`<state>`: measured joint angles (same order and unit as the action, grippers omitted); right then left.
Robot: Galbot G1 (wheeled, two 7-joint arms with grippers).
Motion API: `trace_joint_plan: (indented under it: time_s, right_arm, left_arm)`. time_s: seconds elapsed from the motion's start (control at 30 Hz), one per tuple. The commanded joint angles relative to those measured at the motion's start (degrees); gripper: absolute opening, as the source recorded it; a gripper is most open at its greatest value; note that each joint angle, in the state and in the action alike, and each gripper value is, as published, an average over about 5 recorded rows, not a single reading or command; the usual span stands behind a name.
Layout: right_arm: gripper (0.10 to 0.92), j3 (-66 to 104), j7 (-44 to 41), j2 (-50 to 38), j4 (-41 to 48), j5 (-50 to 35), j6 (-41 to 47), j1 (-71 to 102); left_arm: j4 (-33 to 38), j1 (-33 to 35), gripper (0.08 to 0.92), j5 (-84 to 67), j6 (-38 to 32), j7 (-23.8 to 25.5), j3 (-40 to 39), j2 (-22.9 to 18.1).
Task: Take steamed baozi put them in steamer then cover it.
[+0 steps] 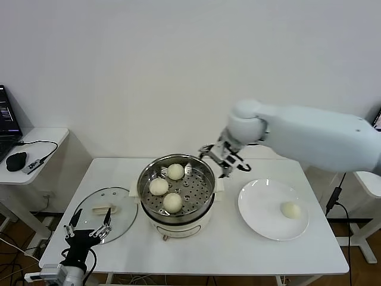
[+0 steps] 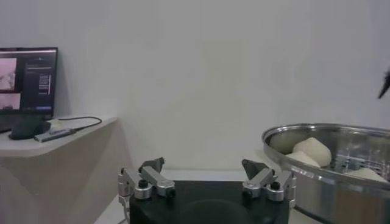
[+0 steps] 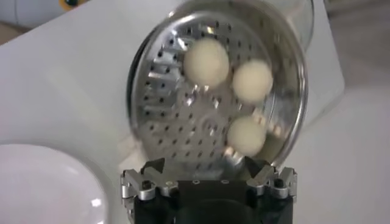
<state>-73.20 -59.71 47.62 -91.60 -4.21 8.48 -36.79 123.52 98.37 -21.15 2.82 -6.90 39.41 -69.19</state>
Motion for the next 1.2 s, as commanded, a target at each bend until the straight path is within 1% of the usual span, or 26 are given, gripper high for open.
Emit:
trace_joint_plan:
  time_s: [0.03, 0.27, 0.53, 0.83, 1.2]
  right_arm:
    - [0.823, 6.5, -2.0, -18.7, -1.6, 1.8, 8.3, 10.2]
    - [0.823, 19.9, -3.0, -22.2, 2.6, 8.7, 6.8, 26.1]
    - [0.823, 33.0, -3.1, -20.6, 10.7, 15.5, 5.1, 41.4]
    - [0.823, 35.0, -2.8, -14.6, 19.8, 19.9, 3.8, 45.2]
    - [0.823, 36.9, -1.7, -10.7, 24.3, 20.6, 3.2, 47.2]
  left_arm:
    - [-0.3, -0.2, 0.823, -0.2, 0.0, 0.0, -0.2, 0.5]
    - [-0.2, 0.1, 0.823, 0.1, 0.1, 0.0, -0.6, 0.7]
    - [-0.2, 0.6, 0.823, 0.7, 0.1, 0.0, -0.6, 0.6]
    - [-0.2, 1.5, 0.823, 1.0, 0.2, 0.1, -0.2, 0.6]
    - [-0.7, 1.7, 0.823, 1.1, 0.2, 0.1, 0.0, 0.7]
